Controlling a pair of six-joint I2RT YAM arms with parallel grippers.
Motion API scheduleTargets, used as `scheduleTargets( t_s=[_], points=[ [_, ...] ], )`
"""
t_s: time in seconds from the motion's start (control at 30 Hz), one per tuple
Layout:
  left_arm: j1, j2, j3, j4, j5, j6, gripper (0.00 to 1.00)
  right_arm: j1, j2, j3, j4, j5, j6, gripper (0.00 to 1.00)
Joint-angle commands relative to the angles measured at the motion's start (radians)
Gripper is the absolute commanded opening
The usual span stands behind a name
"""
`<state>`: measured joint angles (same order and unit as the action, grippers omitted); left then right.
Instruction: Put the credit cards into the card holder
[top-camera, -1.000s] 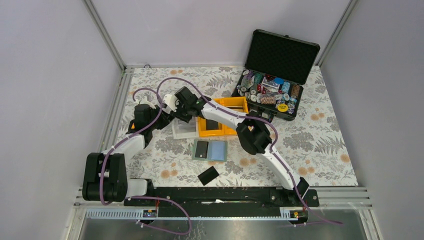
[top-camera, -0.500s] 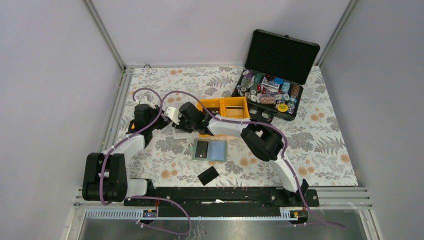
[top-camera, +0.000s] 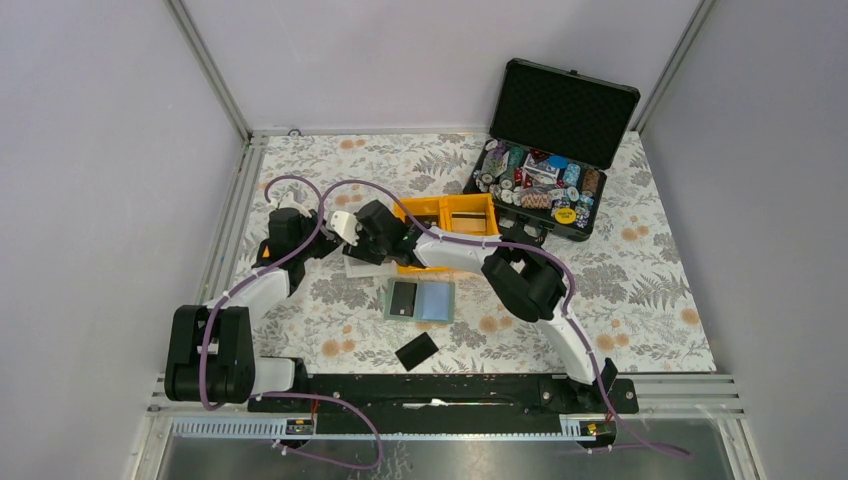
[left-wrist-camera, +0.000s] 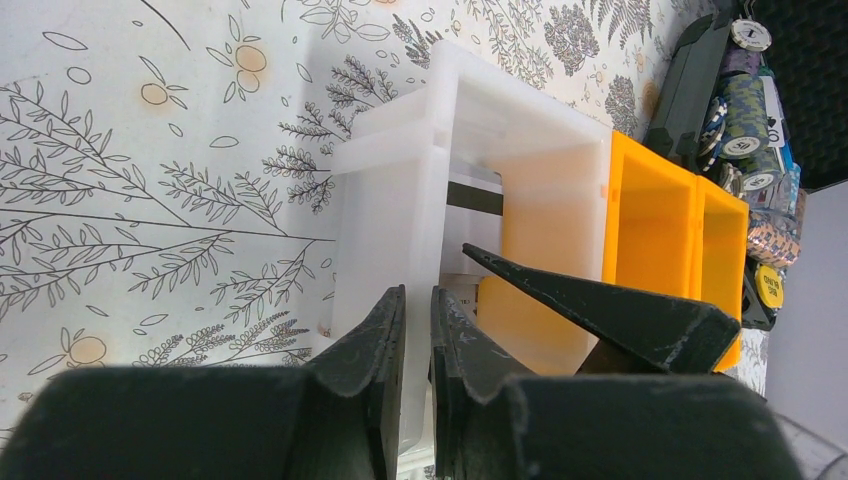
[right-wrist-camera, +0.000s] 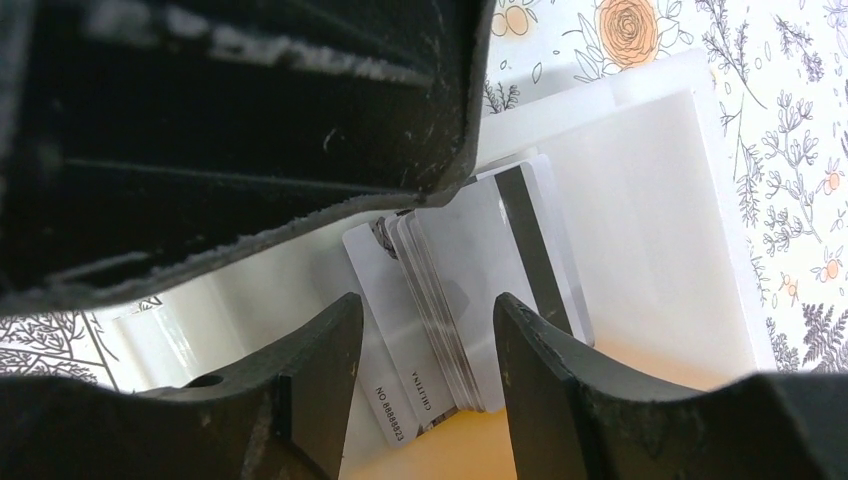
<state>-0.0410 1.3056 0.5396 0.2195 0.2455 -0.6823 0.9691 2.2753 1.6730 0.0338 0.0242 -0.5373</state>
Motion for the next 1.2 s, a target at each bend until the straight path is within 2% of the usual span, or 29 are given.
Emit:
scheduleTargets(
  t_s=[0.0,0.37,0.53,0.77,1.0,1.17],
  points=[
    [0.003,0.006,-0.003,-0.003,-0.022,0.023,0.0,-0.039,0.041,0.066,-0.088,0.019,0.021,0.59],
    [0.01,0.008,-0.004,0.0,-0.012,0.022,0.0,-0.064,0.087,0.131,-0.106,0.029,0.01,0.63],
    [0.018,0.009,-0.007,0.002,-0.012,0.025,0.0,-0.093,0.045,0.126,-0.114,-0.079,0.073,0.65],
    [0.039,-0.044,-0.012,-0.002,-0.006,0.049,0.0,-0.102,0.027,0.144,-0.172,-0.123,0.078,0.63],
    [0.039,-0.085,-0.001,-0.022,-0.009,0.065,0.0,-0.106,0.152,0.344,-0.38,-0.162,0.057,0.66],
    [0.039,-0.073,0.003,-0.017,0.002,0.063,0.0,-0.107,0.219,0.444,-0.465,-0.181,0.051,0.68]
  ],
)
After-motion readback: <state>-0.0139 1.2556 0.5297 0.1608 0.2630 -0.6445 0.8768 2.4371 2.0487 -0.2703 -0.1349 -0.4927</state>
